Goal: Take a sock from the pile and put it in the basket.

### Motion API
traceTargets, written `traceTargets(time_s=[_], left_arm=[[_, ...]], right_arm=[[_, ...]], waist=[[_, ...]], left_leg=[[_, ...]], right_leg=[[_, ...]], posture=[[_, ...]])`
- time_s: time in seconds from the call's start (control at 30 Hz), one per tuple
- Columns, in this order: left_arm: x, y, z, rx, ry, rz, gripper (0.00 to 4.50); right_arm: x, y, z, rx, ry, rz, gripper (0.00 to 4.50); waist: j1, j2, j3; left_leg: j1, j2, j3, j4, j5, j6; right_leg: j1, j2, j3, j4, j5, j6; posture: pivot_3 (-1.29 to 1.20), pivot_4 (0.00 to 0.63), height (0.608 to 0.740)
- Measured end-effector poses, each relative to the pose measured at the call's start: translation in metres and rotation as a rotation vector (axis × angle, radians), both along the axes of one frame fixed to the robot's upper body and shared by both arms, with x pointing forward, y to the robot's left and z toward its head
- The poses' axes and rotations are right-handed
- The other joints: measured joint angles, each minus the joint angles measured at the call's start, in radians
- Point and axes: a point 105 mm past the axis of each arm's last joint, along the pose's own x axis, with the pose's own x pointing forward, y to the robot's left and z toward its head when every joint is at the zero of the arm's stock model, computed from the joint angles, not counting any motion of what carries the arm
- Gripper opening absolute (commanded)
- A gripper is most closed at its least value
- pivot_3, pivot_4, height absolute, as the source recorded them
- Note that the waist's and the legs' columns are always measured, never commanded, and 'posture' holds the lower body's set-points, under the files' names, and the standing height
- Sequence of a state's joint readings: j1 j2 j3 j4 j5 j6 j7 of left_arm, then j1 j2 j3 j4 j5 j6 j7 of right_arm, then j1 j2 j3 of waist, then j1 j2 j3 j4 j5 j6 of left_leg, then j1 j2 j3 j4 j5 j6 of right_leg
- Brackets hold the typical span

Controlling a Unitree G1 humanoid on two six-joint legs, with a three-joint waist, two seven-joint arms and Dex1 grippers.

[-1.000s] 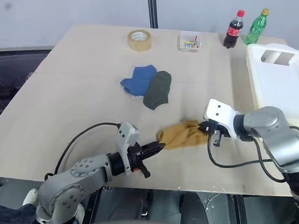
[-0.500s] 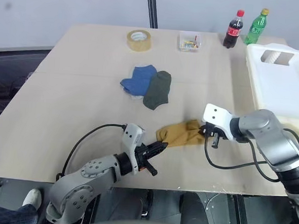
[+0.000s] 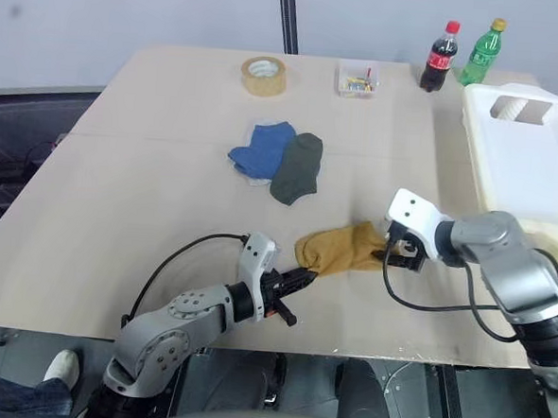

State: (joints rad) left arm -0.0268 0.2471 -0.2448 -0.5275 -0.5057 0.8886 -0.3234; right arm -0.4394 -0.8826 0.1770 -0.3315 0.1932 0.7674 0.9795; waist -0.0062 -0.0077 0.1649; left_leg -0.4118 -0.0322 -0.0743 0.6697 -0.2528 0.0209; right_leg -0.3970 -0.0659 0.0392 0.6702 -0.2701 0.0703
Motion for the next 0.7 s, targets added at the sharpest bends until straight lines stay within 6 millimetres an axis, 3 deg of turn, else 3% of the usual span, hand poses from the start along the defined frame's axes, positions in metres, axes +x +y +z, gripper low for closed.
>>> traceTargets(time_s=[0.13, 0.2, 0.33, 0.43, 0.57, 0.7], left_arm=[[0.006, 0.000, 0.000, 0.004, -0.018, -0.001, 0.00], [0.010, 0.003, 0.002, 0.020, -0.039, -0.025, 0.00], [0.015, 0.009, 0.002, 0.046, -0.070, -0.051, 0.00], [0.023, 0.012, 0.003, 0.058, -0.096, -0.052, 0.00], [0.034, 0.012, 0.006, 0.065, -0.132, -0.037, 0.00], [0.040, 0.013, 0.008, 0.065, -0.165, -0.017, 0.00]], right_arm=[[-0.002, 0.008, 0.012, 0.126, 0.018, -0.021, 4.00], [-0.004, 0.022, 0.014, 0.209, 0.037, -0.005, 4.00], [-0.001, 0.031, 0.016, 0.255, 0.020, -0.007, 4.00], [0.010, 0.040, 0.006, 0.212, -0.054, -0.011, 4.00], [0.019, 0.043, -0.033, 0.132, -0.066, -0.048, 4.00], [0.022, 0.045, -0.036, 0.125, -0.111, -0.047, 4.00]], waist=[[-0.002, 0.000, 0.000], [-0.004, 0.000, 0.000], [-0.005, 0.000, 0.000], [-0.005, 0.000, 0.000], [-0.004, 0.000, 0.000], [-0.006, 0.000, -0.001]], left_leg=[[0.001, 0.000, 0.000, 0.000, 0.000, 0.000], [0.001, 0.000, -0.001, 0.000, 0.000, 0.000], [0.001, 0.000, 0.000, 0.000, 0.000, 0.000], [0.003, 0.000, 0.000, -0.001, 0.000, 0.000], [0.002, 0.000, 0.000, 0.000, 0.001, -0.001], [0.004, 0.000, 0.000, -0.001, 0.000, -0.001]], right_leg=[[0.001, 0.000, 0.000, 0.000, 0.000, 0.000], [0.001, 0.001, 0.000, 0.000, 0.000, 0.000], [0.001, 0.001, 0.000, 0.000, 0.000, 0.000], [0.002, 0.001, 0.000, 0.000, 0.000, 0.000], [0.001, 0.001, 0.000, 0.000, 0.000, 0.000], [0.003, 0.001, 0.000, 0.000, 0.000, 0.000]], posture=[[0.00, 0.150, 0.738], [0.00, 0.150, 0.738], [0.00, 0.150, 0.738], [0.00, 0.150, 0.738], [0.00, 0.150, 0.738], [0.00, 0.150, 0.738]])
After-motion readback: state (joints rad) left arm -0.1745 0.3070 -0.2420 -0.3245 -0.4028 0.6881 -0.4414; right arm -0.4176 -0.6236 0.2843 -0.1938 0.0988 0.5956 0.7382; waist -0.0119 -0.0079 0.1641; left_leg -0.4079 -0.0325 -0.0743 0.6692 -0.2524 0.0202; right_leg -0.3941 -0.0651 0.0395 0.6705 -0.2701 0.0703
